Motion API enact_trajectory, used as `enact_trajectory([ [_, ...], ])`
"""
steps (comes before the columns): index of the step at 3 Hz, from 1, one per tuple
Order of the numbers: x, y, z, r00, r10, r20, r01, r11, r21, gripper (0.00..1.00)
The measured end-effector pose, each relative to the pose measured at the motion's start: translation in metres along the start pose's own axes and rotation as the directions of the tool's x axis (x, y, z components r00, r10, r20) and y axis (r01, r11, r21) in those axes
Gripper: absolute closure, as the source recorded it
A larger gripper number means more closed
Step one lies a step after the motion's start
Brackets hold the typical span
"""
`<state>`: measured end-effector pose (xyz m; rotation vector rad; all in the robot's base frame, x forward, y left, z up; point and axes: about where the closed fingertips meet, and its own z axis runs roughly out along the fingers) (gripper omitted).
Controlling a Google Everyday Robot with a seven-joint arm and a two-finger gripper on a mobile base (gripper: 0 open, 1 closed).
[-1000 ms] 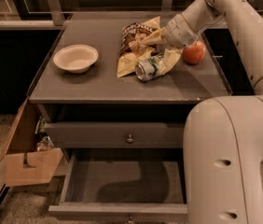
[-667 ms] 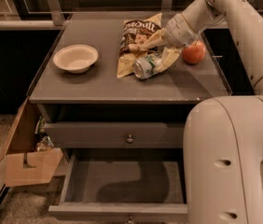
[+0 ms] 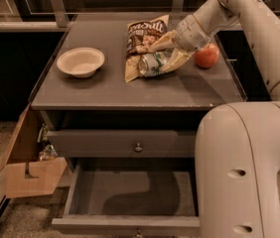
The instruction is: Place 7up can into middle drawer
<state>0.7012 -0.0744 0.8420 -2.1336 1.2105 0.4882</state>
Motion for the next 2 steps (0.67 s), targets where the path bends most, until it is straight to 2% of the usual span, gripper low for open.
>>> enact_trajectory([
  [1,0.0,0.0,0.0,1.0,0.0,0.0,0.0,1.0,0.0,1.0],
  [2,-0.0033,-0.005,-0.0048,0.998,-0.033,0.057,0.03,0.9978,0.059,1.0],
])
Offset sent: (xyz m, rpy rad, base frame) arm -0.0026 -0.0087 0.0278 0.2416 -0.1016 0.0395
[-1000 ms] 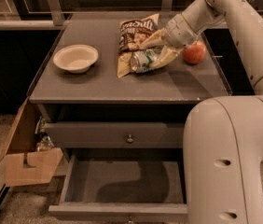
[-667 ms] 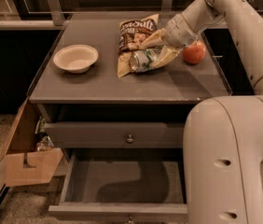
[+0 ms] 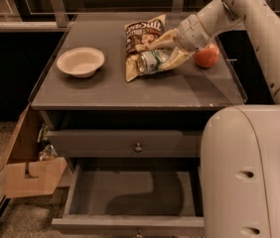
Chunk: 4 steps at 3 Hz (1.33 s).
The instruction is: Place 7up can into middle drawer
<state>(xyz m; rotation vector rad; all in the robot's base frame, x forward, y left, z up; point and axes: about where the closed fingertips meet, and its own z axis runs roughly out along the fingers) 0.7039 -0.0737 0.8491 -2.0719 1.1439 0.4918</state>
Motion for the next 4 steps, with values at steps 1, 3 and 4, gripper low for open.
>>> enact_trajectory([
  [1,-0.011,-0.005,-0.006,0.993,-0.066,0.094,0.061,0.9963,0.06,1.0],
  [3,-0.04,-0.012,-0.035,0.959,-0.202,0.197,0.173,0.9726,0.155,1.0],
  [4,-0.048,-0.014,-0.044,0.947,-0.237,0.215,0.2,0.9634,0.178,1.0],
])
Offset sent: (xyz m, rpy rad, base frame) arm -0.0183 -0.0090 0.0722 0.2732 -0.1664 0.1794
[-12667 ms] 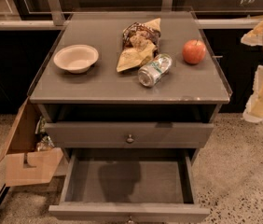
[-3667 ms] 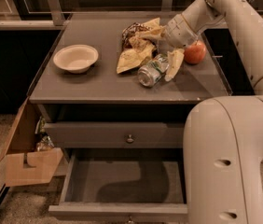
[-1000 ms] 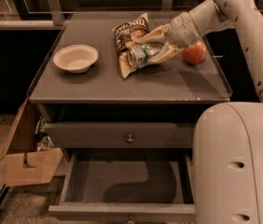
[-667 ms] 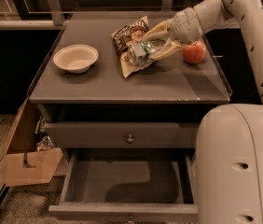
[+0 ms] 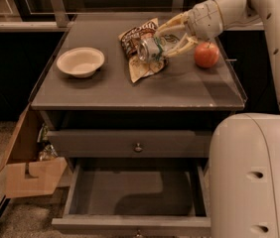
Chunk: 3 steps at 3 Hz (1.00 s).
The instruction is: Place 7up can into middle drawer
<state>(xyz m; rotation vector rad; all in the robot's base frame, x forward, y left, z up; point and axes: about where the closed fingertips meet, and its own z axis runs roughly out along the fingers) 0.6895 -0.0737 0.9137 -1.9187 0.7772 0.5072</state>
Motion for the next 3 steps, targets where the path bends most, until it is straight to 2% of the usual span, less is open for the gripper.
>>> enact_trajectory([
  [1,-0.013,0.002,0.0,0.997,-0.046,0.063,0.047,0.9988,-0.01,1.0],
  [2,-0.023,-0.001,-0.018,0.994,-0.09,0.068,0.087,0.9951,0.048,1.0],
  [3,-0.026,0.016,-0.014,0.997,-0.031,0.068,0.03,0.9994,0.019,1.0],
])
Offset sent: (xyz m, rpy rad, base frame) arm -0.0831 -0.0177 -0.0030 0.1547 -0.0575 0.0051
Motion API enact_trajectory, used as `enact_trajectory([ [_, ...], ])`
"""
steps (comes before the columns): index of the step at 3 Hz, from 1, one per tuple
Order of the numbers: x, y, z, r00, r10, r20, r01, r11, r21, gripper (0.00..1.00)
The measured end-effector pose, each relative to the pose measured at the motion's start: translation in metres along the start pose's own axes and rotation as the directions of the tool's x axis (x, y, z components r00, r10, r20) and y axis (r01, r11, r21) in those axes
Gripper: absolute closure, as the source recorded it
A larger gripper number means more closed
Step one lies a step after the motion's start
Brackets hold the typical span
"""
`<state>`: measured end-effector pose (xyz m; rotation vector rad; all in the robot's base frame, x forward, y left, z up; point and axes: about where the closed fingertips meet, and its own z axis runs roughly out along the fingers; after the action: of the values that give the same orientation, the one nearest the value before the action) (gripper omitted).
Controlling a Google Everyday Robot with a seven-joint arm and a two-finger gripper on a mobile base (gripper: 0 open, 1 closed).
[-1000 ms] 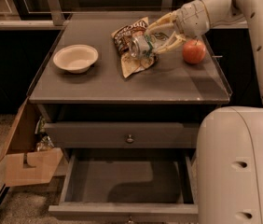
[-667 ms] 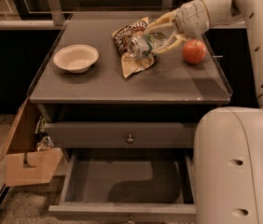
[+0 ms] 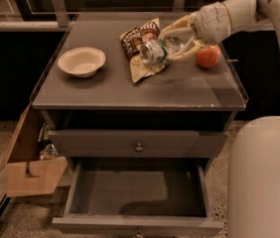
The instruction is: Place 7up can into middle drawer
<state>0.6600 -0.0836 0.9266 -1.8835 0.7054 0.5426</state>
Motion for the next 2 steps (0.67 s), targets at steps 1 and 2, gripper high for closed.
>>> enact_trajectory([
  [1,0.0068,0.012,0.0155,0.999,0.047,0.014,-0.047,0.9987,-0.02,1.0],
  [2,0.0071,0.0088,0.0198,0.999,0.052,0.016,-0.051,0.9985,-0.018,1.0],
])
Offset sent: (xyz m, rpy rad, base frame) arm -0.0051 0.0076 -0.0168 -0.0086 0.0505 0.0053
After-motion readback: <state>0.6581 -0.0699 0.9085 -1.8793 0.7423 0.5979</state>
